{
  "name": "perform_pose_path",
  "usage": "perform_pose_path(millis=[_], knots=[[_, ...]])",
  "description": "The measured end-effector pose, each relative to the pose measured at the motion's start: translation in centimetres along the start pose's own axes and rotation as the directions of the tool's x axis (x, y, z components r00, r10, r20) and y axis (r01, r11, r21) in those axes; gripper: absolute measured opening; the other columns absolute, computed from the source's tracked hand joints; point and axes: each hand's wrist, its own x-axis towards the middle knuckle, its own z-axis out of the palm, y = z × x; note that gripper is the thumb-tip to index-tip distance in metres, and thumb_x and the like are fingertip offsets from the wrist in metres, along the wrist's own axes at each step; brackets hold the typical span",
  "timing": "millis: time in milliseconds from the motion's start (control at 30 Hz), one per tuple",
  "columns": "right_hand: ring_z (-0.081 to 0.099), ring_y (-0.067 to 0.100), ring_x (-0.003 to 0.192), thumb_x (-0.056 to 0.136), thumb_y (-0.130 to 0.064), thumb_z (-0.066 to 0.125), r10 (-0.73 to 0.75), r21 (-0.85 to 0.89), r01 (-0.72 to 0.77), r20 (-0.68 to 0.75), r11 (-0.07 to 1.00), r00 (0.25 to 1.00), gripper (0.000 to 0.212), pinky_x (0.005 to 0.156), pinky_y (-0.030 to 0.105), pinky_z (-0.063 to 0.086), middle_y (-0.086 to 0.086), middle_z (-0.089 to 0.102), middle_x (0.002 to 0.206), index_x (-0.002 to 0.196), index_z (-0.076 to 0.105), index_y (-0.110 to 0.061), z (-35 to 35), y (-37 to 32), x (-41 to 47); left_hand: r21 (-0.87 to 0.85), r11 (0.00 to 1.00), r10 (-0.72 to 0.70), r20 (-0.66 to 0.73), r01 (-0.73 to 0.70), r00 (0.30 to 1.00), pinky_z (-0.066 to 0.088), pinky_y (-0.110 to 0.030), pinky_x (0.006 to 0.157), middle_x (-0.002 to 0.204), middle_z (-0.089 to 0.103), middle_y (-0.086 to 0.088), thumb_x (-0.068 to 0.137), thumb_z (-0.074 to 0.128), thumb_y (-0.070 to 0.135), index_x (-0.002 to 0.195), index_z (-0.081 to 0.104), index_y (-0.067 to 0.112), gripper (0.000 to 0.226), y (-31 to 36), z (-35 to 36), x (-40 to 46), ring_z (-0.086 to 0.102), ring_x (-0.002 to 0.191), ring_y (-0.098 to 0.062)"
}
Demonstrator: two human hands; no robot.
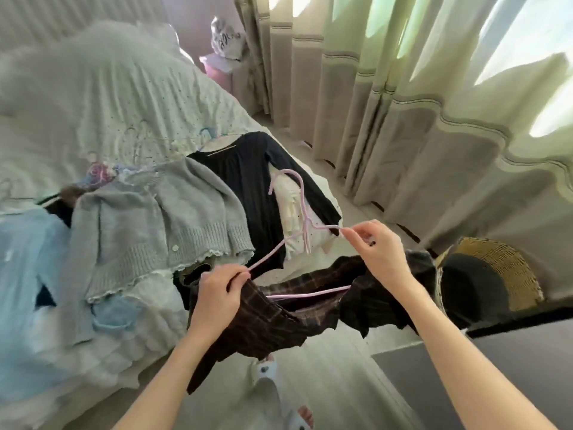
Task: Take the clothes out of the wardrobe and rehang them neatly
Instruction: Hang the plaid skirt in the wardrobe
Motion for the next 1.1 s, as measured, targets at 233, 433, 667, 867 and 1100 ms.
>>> perform_pose_path(millis=[233, 433, 667, 867, 1100], knots=[[0.057, 0.024, 0.085, 0.092, -0.051, 0.041, -0.225, -0.417, 0.263, 0.137, 0.870, 0.965, 0.046, 0.080, 0.036, 0.038, 0.002, 0.067, 0.082, 0.090, 0.067, -0.013, 2.1, 0.3, 9.9, -0.003, 0.990, -0.140, -0.194, 0.142, 0.971, 0.040, -0.037, 0.081, 0.081, 0.062, 0.006, 0.088, 0.060, 0.010, 0.090, 0.070, 0.008, 0.010, -1.5, -1.1, 5.7, 0.055, 0.077, -0.015], [0.055, 0.034, 0.068, 0.094, -0.047, 0.041, -0.223, -0.451, 0.264, 0.144, 0.853, 0.964, 0.047, 0.069, 0.034, 0.029, 0.005, 0.050, 0.058, 0.063, 0.047, -0.012, 4.7, -2.4, 19.0, 0.025, 0.986, -0.152, -0.272, 0.165, 0.950, 0.034, -0.030, 0.078, 0.081, 0.067, 0.001, 0.089, 0.060, 0.012, 0.085, 0.069, 0.009, 0.011, -3.5, -1.9, 14.0, 0.054, 0.074, -0.014], [0.031, 0.019, 0.045, 0.092, -0.046, 0.049, -0.313, -0.403, 0.289, 0.006, 0.868, 0.950, 0.050, 0.079, 0.036, 0.035, -0.004, 0.037, 0.044, 0.057, 0.043, -0.010, 7.1, -7.1, 30.4, 0.058, 0.984, -0.139, -0.341, 0.169, 0.930, 0.047, -0.039, 0.075, 0.080, 0.065, 0.004, 0.091, 0.056, 0.022, 0.088, 0.067, 0.015, 0.014, -3.9, -6.0, 25.2, 0.059, 0.076, -0.020], [0.050, 0.031, 0.053, 0.092, -0.046, 0.048, -0.283, -0.334, 0.284, 0.051, 0.899, 0.958, 0.052, 0.068, 0.031, 0.031, 0.002, 0.041, 0.044, 0.054, 0.041, -0.011, 11.1, -9.4, 40.1, 0.128, 0.961, -0.186, -0.353, 0.244, 0.917, 0.035, -0.026, 0.065, 0.085, 0.063, 0.003, 0.094, 0.052, 0.025, 0.096, 0.066, 0.013, 0.019, -5.9, -8.8, 34.4, 0.055, 0.079, -0.018], [0.056, 0.033, 0.061, 0.093, -0.050, 0.042, -0.256, -0.278, 0.330, 0.270, 0.902, 0.928, 0.051, 0.072, 0.039, 0.041, 0.007, 0.052, 0.054, 0.057, 0.042, -0.014, 20.9, -8.2, 53.1, 0.271, 0.882, -0.318, -0.262, 0.386, 0.911, 0.039, -0.032, 0.068, 0.097, 0.062, -0.005, 0.096, 0.045, 0.027, 0.100, 0.062, 0.014, 0.021, -14.9, -7.7, 46.2, 0.057, 0.089, -0.028]])
